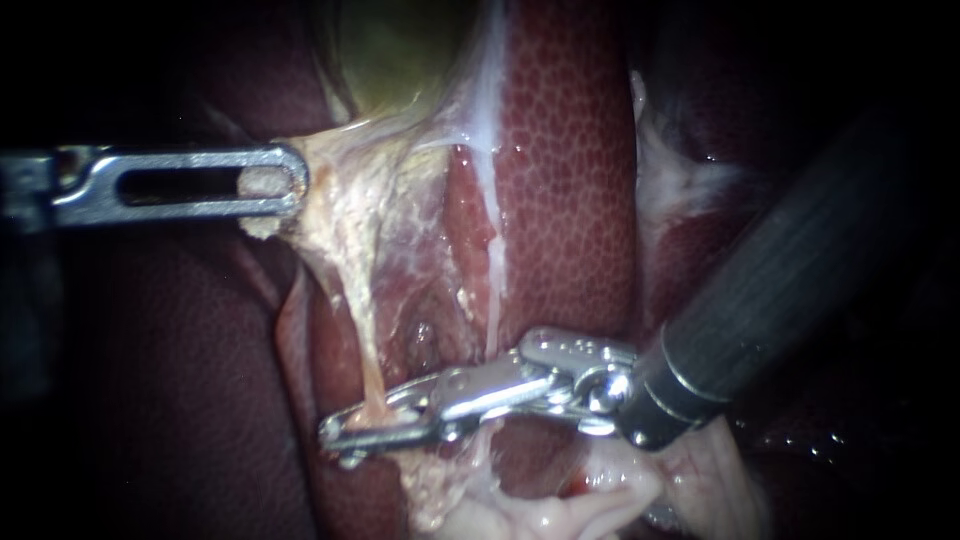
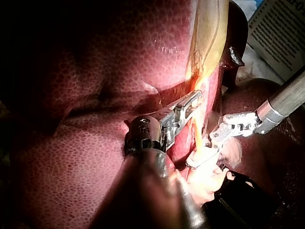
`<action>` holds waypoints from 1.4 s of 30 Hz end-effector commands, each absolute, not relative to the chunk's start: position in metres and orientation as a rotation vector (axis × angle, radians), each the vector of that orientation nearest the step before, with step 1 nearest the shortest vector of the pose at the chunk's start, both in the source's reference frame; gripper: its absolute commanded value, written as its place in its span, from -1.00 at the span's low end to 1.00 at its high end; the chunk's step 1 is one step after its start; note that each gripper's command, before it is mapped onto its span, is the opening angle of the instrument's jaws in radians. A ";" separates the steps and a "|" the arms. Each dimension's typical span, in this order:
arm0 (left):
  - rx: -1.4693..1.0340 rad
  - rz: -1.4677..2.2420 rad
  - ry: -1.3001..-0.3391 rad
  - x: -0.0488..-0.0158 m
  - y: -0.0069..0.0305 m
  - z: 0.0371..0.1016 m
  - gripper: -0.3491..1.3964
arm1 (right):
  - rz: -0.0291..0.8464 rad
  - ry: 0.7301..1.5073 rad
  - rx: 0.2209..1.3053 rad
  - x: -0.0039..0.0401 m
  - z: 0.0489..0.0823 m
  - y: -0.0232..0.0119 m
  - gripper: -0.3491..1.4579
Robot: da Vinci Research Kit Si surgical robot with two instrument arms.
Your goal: Going back second clip left tube
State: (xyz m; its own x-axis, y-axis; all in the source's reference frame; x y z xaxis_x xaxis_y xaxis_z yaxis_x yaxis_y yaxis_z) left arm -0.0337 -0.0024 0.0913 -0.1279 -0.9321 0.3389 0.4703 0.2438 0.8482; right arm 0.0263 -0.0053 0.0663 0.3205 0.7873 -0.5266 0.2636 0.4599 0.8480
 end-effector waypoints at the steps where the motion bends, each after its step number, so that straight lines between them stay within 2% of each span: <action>1: 0.541 -1.308 -1.131 -0.0337 -0.0024 0.0912 -1.00 | 0.454 1.241 1.087 0.0264 0.0663 -0.0054 -1.00; 11: 0.541 -1.308 -1.131 -0.0336 -0.0024 0.0912 -1.00 | 0.458 1.236 1.082 0.0264 0.0660 -0.0052 -0.98; 13: 0.541 -1.308 -1.131 -0.0336 -0.0024 0.0912 -1.00 | 0.427 1.255 1.054 0.0269 0.0658 -0.0051 -0.44; 15: 0.541 -1.308 -1.131 -0.0336 -0.0024 0.0912 -1.00 | 0.389 1.290 0.971 0.0274 0.0656 -0.0049 -0.06; 17: 0.541 -1.308 -1.131 -0.0336 -0.0025 0.0912 -1.00 | 0.406 1.299 0.888 0.0280 0.0656 -0.0045 0.05; 25: 0.542 -1.308 -1.131 -0.0335 -0.0025 0.0912 -1.00 | 0.387 1.317 0.826 0.0261 0.0656 -0.0028 0.05; 32: 0.541 -1.307 -1.131 -0.0335 -0.0025 0.0912 -1.00 | 0.367 1.329 0.813 0.0231 0.0649 -0.0012 0.05; 42: 0.542 -1.307 -1.131 -0.0334 -0.0025 0.0912 -1.00 | 0.321 1.354 0.782 0.0162 0.0616 0.0016 0.05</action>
State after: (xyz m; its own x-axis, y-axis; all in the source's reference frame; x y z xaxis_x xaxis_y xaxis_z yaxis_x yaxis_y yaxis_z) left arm -0.0334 -0.0025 0.0912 -0.1273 -0.9321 0.3390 0.4699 0.2444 0.8482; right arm 0.0153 0.0019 0.0610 0.2202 0.6260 -0.7481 0.2236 0.7141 0.6634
